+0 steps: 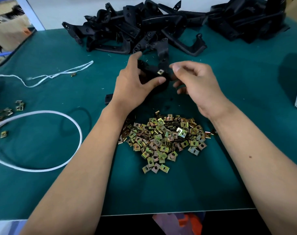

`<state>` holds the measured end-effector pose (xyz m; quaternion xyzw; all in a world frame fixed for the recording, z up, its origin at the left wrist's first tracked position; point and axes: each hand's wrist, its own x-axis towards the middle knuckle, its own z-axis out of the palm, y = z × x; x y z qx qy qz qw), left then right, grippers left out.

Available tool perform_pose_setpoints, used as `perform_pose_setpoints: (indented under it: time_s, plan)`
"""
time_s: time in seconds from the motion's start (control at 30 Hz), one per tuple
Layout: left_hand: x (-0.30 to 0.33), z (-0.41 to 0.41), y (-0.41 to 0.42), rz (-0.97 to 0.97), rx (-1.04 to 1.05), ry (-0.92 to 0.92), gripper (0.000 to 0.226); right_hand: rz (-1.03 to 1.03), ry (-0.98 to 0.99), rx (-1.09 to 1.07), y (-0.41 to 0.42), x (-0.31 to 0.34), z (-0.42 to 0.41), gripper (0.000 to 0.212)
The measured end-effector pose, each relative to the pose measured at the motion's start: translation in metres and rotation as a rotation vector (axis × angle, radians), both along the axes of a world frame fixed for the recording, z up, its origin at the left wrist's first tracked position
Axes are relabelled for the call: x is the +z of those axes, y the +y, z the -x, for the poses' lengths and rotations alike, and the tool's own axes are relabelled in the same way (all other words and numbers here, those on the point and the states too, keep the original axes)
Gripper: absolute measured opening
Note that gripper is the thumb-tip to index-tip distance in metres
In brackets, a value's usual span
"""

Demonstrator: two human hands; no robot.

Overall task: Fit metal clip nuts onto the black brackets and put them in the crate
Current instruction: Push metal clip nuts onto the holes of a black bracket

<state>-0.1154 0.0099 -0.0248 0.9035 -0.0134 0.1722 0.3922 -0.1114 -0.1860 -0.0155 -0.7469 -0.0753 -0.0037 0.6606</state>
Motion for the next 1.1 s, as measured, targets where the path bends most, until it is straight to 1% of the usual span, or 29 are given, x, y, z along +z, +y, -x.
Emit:
perform_pose_setpoints:
  time_s: [0.07, 0.1, 0.13, 0.2, 0.23, 0.27, 0.3, 0.37, 0.4, 0.43, 0.5, 0.57, 0.6, 0.67, 0.73, 0.77, 0.83, 0.87, 0.93, 1.0, 1.1]
  plan:
    - [0.007, 0.002, 0.010, 0.031, 0.048, 0.025, 0.090, 0.091, -0.043, -0.039, 0.000, 0.001, 0.000, 0.014]
    - [0.012, 0.004, 0.016, -0.001, 0.052, 0.057, 0.090, 0.160, -0.081, -0.039, -0.002, 0.001, 0.000, 0.015]
    - [0.017, 0.005, 0.023, -0.087, 0.041, 0.107, 0.091, 0.236, -0.128, -0.009, -0.004, 0.001, 0.000, 0.018]
    - [0.029, 0.010, 0.035, -0.307, -0.005, 0.272, 0.100, 0.386, -0.208, 0.154, -0.007, 0.005, 0.003, 0.016]
    - [0.036, 0.014, 0.037, -0.374, -0.031, 0.386, 0.104, 0.448, -0.219, 0.275, -0.006, 0.007, 0.006, 0.013]
    - [0.045, 0.018, 0.037, -0.401, -0.066, 0.512, 0.105, 0.502, -0.215, 0.396, -0.004, 0.008, 0.009, 0.012]
    - [0.053, 0.022, 0.034, -0.415, -0.116, 0.639, 0.101, 0.557, -0.209, 0.493, -0.001, 0.009, 0.011, 0.012]
    - [0.068, 0.023, 0.028, -0.459, -0.228, 0.838, 0.086, 0.652, -0.199, 0.573, 0.004, 0.009, 0.011, 0.010]
    - [0.076, 0.021, 0.026, -0.492, -0.252, 0.884, 0.090, 0.672, -0.190, 0.577, 0.005, 0.009, 0.011, 0.009]
    - [0.085, 0.020, 0.023, -0.536, -0.252, 0.897, 0.098, 0.673, -0.182, 0.570, 0.005, 0.010, 0.010, 0.008]
    - [0.107, 0.016, 0.019, -0.637, -0.217, 0.863, 0.109, 0.634, -0.175, 0.536, 0.003, 0.010, 0.009, 0.005]
    - [0.124, 0.012, 0.014, -0.783, -0.193, 0.841, 0.112, 0.562, -0.180, 0.487, 0.000, 0.009, 0.008, 0.005]
    - [0.130, 0.010, 0.011, -0.819, -0.190, 0.842, 0.115, 0.530, -0.183, 0.454, 0.000, 0.008, 0.007, 0.006]
    - [0.136, 0.005, 0.005, -0.835, -0.202, 0.865, 0.121, 0.469, -0.151, 0.367, -0.001, 0.006, 0.004, 0.009]
    - [0.130, 0.003, 0.004, -0.850, -0.201, 0.884, 0.121, 0.404, -0.109, 0.318, -0.002, 0.004, 0.000, 0.012]
    - [0.124, 0.000, 0.004, -0.839, -0.202, 0.841, 0.119, 0.383, -0.100, 0.291, -0.003, 0.004, 0.000, 0.013]
    - [0.108, -0.002, 0.007, -0.795, -0.217, 0.638, 0.116, 0.350, -0.089, 0.215, -0.003, 0.002, -0.001, 0.015]
    - [0.098, -0.001, 0.008, -0.736, -0.236, 0.519, 0.117, 0.323, -0.080, 0.172, -0.003, 0.001, -0.001, 0.019]
    - [0.078, 0.002, 0.006, -0.526, -0.297, 0.344, 0.118, 0.216, -0.005, 0.095, -0.002, 0.002, -0.002, 0.031]
    - [0.060, 0.007, 0.003, -0.396, -0.322, 0.237, 0.120, 0.085, 0.100, 0.061, -0.001, 0.004, -0.003, 0.036]
    - [0.040, 0.010, -0.002, -0.335, -0.303, 0.155, 0.119, 0.006, 0.180, 0.125, -0.001, 0.005, -0.002, 0.028]
